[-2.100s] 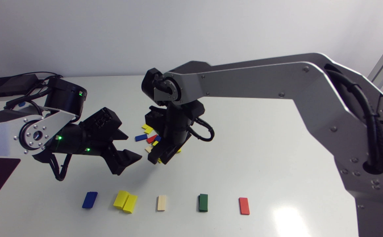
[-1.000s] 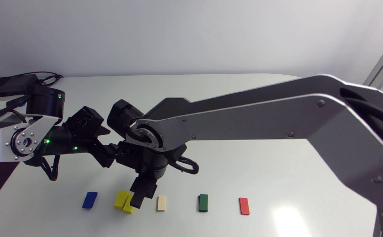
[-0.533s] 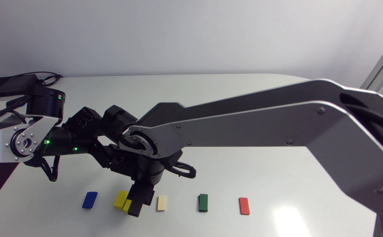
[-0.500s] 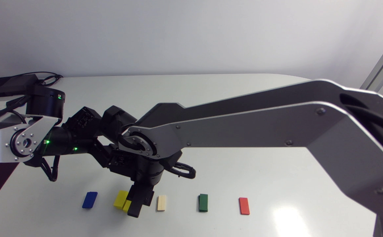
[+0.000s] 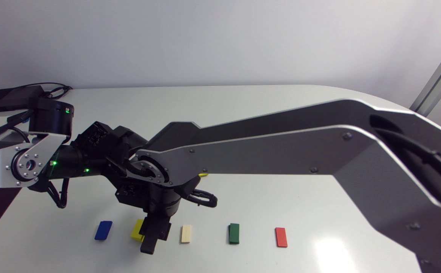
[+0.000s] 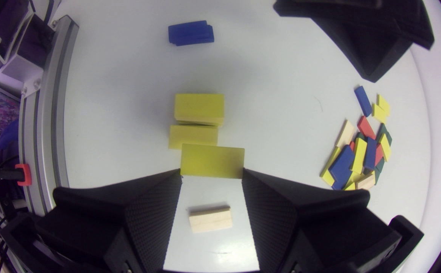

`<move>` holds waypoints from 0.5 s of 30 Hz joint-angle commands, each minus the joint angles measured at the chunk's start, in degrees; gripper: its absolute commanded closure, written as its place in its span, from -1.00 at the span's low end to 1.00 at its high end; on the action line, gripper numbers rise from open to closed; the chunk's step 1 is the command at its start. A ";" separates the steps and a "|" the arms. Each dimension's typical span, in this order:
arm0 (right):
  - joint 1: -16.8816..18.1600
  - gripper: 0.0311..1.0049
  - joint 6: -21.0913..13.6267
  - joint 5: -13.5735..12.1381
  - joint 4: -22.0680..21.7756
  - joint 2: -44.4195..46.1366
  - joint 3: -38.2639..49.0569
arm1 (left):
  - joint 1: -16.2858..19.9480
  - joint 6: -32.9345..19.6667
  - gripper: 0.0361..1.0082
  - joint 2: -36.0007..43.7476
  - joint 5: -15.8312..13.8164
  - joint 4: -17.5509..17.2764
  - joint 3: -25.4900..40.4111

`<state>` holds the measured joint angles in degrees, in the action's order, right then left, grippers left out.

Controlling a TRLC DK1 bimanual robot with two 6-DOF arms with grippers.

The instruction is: Take domino bricks one by one from the mixed stack on the table and place each onto the existing stack of the same color.

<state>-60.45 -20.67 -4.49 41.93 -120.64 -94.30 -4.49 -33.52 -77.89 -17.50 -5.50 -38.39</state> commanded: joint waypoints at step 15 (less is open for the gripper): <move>-2.04 0.30 -0.78 -0.25 2.72 -5.75 -5.19 | 3.88 1.09 -0.96 -2.18 1.06 3.56 2.09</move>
<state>-61.91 -20.64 -4.51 43.51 -123.96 -98.67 -1.04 -33.34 -78.87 -16.45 -2.59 -37.91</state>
